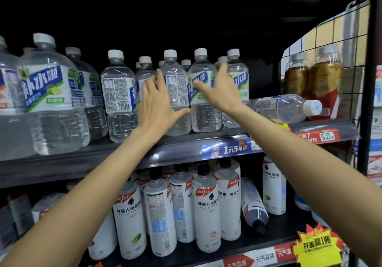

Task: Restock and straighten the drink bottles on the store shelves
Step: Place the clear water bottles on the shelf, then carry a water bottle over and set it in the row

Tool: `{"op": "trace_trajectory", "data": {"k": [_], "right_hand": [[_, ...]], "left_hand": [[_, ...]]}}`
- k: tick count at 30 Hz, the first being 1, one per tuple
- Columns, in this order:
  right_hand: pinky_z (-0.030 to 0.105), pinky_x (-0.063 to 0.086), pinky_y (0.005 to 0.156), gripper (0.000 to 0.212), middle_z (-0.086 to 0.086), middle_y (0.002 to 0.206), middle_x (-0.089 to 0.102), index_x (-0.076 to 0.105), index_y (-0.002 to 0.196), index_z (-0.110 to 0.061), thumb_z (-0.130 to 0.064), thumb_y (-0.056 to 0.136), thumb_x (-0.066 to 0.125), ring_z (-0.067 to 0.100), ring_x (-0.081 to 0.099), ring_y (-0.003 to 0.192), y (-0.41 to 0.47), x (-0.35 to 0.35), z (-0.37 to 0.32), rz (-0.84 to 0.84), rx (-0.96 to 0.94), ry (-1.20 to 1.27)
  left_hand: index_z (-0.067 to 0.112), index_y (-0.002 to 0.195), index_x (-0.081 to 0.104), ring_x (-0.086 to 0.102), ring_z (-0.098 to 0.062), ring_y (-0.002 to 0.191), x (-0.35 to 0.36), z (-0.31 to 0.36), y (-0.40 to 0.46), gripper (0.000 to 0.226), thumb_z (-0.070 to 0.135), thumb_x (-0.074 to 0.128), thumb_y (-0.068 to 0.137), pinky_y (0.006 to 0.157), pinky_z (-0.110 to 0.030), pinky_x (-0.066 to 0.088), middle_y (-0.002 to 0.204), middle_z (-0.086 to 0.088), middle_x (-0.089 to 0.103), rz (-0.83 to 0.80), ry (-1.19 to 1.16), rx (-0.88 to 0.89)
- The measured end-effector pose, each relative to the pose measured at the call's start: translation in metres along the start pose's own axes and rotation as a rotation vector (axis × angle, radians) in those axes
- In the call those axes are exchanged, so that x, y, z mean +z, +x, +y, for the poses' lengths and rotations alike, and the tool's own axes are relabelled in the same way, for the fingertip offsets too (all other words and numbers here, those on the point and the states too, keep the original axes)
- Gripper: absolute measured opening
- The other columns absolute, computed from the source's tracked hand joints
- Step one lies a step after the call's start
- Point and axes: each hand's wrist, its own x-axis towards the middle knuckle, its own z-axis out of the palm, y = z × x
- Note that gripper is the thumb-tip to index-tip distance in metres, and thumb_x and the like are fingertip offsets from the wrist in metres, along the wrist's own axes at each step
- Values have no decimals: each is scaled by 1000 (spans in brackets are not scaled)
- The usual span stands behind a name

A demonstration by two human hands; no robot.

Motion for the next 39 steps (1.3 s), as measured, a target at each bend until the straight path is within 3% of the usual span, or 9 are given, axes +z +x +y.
{"op": "trace_trajectory", "data": {"k": [6,8,12,17,22,26,32,35,39], "right_hand": [[38,42,92,84,23,137,45,5,151,-7,-44,94,54,31,53,115,-7,1,1,-98,26,-30],[31,40,87,74,18,141,36,17,149,-8,-34,93,58,30,49,117,-17,-2,4,-79,-8,-100],[24,37,75,51,8,133,42,40,139,-11,-20,92,60,20,53,104,-48,-4,5,93,-127,-139],[28,48,70,24,-3,105,66,60,114,-13,-22,92,56,13,61,92,-99,-12,-2,274,-295,-49],[33,50,58,16,-4,81,70,67,100,-10,-20,91,57,13,65,72,-173,-14,15,349,-375,-2],[30,52,62,18,-3,86,70,69,101,-9,-19,92,57,12,64,77,-244,-8,47,215,-347,44],[33,49,83,25,1,104,68,65,111,-10,-23,92,58,18,62,98,-349,1,102,-260,-174,174],[25,47,84,25,-5,104,67,64,112,-16,-28,91,58,11,60,100,-399,12,130,-403,-82,164],[33,53,81,24,-10,100,67,63,114,-20,-29,92,61,8,62,95,-444,39,162,-594,38,129]], "left_hand": [[6,152,6,28,-28,138,1,-2,-5,114,55,73,74,107,-39,32,150,-15,26,29,-77,-21],[10,153,7,26,-25,140,-1,1,-9,104,51,69,81,109,-38,30,155,-10,22,12,-127,-42],[15,151,20,32,-21,138,-7,8,-22,78,41,61,90,108,-36,29,154,-4,28,60,-299,-96],[16,117,59,58,-4,94,-20,25,-55,29,32,57,93,82,-23,46,104,11,64,323,-488,34],[10,95,67,68,-11,72,-15,37,-127,22,24,50,95,65,-34,54,76,8,68,348,-725,82],[16,95,64,67,-5,70,3,43,-200,17,22,48,95,66,-25,53,73,13,65,135,-792,8],[36,93,61,67,1,76,35,42,-309,11,37,51,89,71,-19,52,73,18,68,-309,-864,-238],[34,95,63,68,-2,81,57,34,-372,9,32,57,90,79,-24,53,79,13,71,-435,-799,-337],[28,108,66,62,-3,95,91,15,-431,16,26,60,93,93,-32,50,93,15,69,-632,-624,-432]]}}
